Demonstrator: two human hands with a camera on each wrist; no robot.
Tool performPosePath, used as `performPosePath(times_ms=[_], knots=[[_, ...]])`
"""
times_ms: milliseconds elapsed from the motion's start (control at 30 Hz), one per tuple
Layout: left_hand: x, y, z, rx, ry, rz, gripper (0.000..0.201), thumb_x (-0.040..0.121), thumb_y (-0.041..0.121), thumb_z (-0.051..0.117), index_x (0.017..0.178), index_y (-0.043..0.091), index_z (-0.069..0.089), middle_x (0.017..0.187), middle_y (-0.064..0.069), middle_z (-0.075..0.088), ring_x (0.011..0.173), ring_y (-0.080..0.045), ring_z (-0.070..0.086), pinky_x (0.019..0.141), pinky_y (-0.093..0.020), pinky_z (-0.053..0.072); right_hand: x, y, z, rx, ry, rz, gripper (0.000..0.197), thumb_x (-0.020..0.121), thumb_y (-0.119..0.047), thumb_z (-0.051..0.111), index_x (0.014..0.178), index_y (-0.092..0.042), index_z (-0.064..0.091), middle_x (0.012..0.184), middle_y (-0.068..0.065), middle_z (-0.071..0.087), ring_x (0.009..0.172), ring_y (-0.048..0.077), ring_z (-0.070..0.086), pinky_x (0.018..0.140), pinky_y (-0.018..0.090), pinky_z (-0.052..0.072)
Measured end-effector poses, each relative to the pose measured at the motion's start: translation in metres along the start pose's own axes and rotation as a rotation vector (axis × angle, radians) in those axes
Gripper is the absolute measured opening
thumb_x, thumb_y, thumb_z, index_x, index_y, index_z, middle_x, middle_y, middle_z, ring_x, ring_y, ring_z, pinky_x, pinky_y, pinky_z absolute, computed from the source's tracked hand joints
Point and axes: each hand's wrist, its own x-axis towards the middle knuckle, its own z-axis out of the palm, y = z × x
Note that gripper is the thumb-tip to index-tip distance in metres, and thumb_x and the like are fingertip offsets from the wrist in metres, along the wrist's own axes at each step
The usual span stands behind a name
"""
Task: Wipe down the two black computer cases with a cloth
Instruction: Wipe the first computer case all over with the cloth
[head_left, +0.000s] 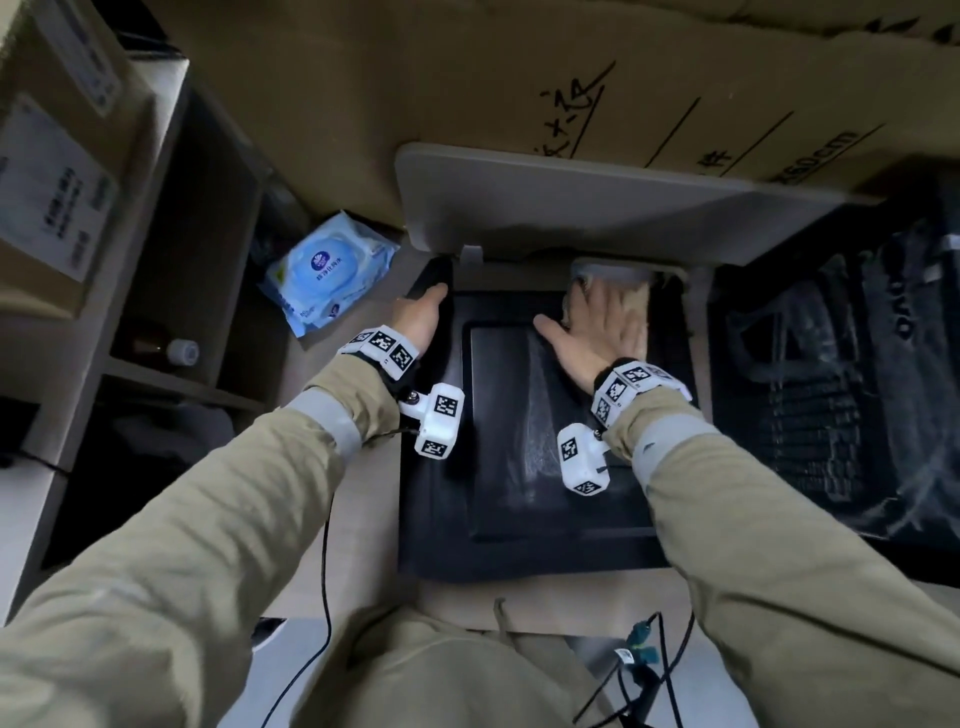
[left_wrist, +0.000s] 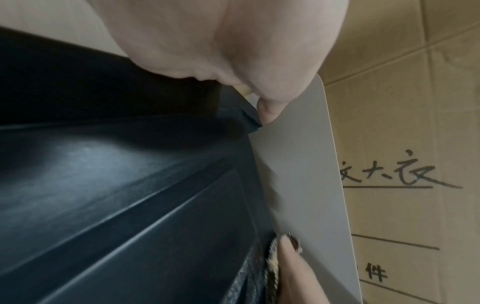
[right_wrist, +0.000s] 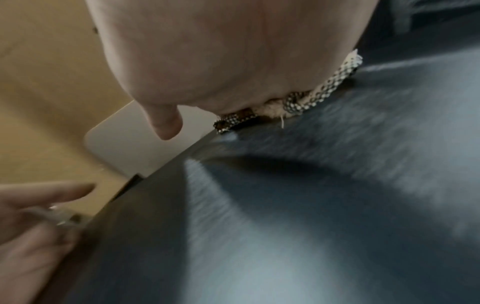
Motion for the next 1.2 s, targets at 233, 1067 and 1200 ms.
performPosePath(times_ms=[233,1067,1200], knots=[[-0.017,-0.026,-0.020,0.013,-0.094,0.030,0.071,0.074,0.067,0.055,0.111,0.007,0.068,0.123,-0.017,0.066,0.114,-0.031,0.062,0.108,-0.044,0.043,-0.029,-0.081,0.051,0.101,-0.143,-0.324,0.075,0.097,-0.047,0.043,0.161,-0.028,0.008,0.168,-0.003,-0.010,0.154,0.015,-0.014,0.119,0.041,-0.016],[-0.130,-0.176,0.013,0.147,0.104,0.207,0.099,0.090,0.031,0.069,0.158,0.003,0.002,0.163,-0.017,0.016,0.148,-0.031,0.026,0.121,-0.036,0.023,-0.200,0.104,0.115,-0.167,0.186,-0.421,0.055,0.107,-0.045,0.025,0.159,-0.030,0.015,0.169,-0.001,-0.005,0.154,0.021,-0.012,0.123,0.049,-0.007],[-0.137,-0.187,0.015,0.209,0.127,0.204,0.100,0.089,0.035,0.068,0.159,0.008,0.001,0.164,-0.016,0.012,0.149,-0.031,0.023,0.122,-0.040,0.020,-0.214,0.116,0.122,-0.194,0.217,-0.380,0.057,0.107,-0.043,0.024,0.160,-0.029,0.010,0.169,-0.001,-0.008,0.154,0.023,-0.012,0.122,0.052,-0.006]])
